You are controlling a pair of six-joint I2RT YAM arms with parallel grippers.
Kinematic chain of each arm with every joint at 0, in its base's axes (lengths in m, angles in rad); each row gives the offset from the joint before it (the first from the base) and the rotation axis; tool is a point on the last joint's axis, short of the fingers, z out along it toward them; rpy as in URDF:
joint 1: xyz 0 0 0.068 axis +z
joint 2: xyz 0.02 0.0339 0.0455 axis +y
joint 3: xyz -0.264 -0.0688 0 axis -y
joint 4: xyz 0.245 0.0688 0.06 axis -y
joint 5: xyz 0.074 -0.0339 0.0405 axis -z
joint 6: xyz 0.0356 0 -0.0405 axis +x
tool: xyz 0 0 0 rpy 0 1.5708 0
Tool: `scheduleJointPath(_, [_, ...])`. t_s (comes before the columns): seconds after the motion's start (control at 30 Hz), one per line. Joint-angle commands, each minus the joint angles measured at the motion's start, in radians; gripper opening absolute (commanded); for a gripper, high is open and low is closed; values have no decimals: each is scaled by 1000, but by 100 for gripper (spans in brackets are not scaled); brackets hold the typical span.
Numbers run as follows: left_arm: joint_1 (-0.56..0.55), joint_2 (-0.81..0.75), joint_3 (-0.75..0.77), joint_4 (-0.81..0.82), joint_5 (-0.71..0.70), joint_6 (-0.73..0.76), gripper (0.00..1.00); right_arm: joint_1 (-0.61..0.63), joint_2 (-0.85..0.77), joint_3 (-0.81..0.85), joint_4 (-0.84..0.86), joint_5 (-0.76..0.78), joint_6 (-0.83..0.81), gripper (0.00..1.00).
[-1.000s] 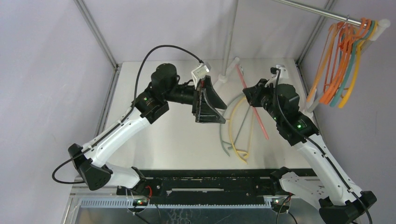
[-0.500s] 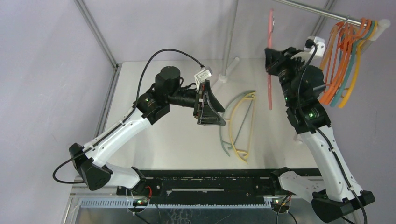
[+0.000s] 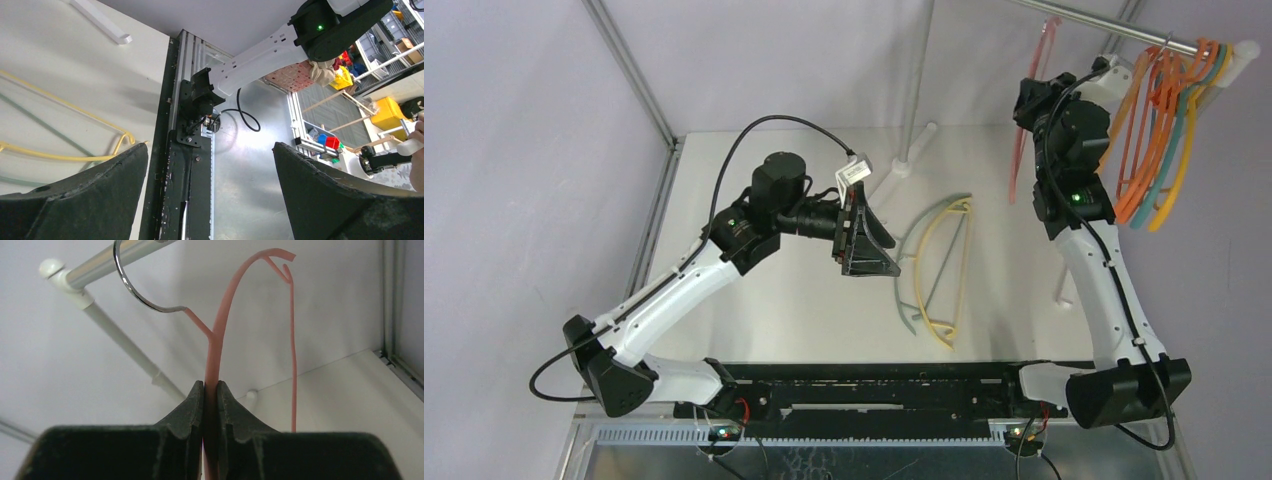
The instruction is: Organize the hangers
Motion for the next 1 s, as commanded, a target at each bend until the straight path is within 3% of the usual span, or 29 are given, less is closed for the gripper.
scheduleJointPath(0.0, [9, -21, -12, 20, -15, 33, 99, -41, -13, 74, 135, -2, 54, 0])
scheduleJointPath(0.67, [35, 76, 25, 39, 17, 33, 100, -199, 102, 118, 136, 37, 116, 0])
scheduleJointPath(0.97, [50, 97, 16, 39, 43, 32, 100, -244, 0, -38, 87, 95, 149, 0])
